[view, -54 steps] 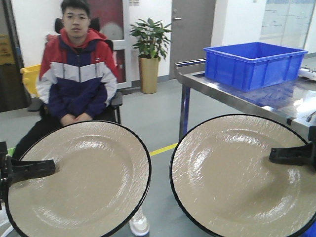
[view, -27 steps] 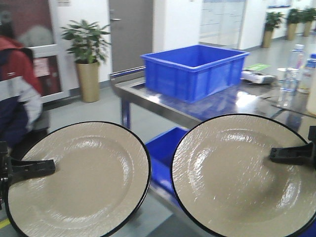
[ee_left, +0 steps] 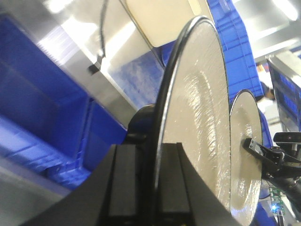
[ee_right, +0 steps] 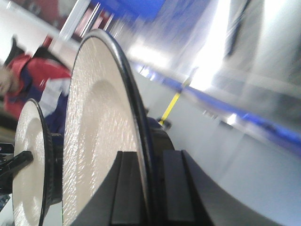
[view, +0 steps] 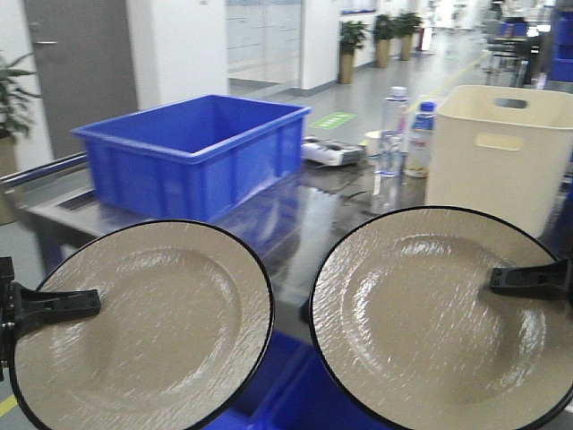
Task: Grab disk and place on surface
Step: 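Hold both plates raised while the base drives to the steel table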
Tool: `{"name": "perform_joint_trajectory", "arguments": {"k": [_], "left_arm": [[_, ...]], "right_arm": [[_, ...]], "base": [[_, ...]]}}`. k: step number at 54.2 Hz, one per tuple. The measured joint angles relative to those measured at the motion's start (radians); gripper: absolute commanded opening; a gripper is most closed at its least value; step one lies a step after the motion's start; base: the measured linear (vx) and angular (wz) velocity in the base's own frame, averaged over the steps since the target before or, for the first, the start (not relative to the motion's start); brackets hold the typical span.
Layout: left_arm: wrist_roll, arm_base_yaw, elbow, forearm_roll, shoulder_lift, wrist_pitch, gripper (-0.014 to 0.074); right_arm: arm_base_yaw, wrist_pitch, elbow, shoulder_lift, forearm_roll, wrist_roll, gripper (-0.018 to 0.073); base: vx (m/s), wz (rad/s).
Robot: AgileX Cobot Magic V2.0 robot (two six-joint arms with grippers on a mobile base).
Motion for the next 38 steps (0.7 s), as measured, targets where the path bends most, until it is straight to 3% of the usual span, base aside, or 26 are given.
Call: {"name": "perform_joint_trajectory", "arguments": {"k": [38], "left_arm": [[0.000,0.000,0.000,-0.001,0.000,0.000,0.0001]], "right_arm": [[0.000,-0.003,0.000,0.000,0.000,0.000,-0.0009]], "base": [[0.33,-0.56]]}}
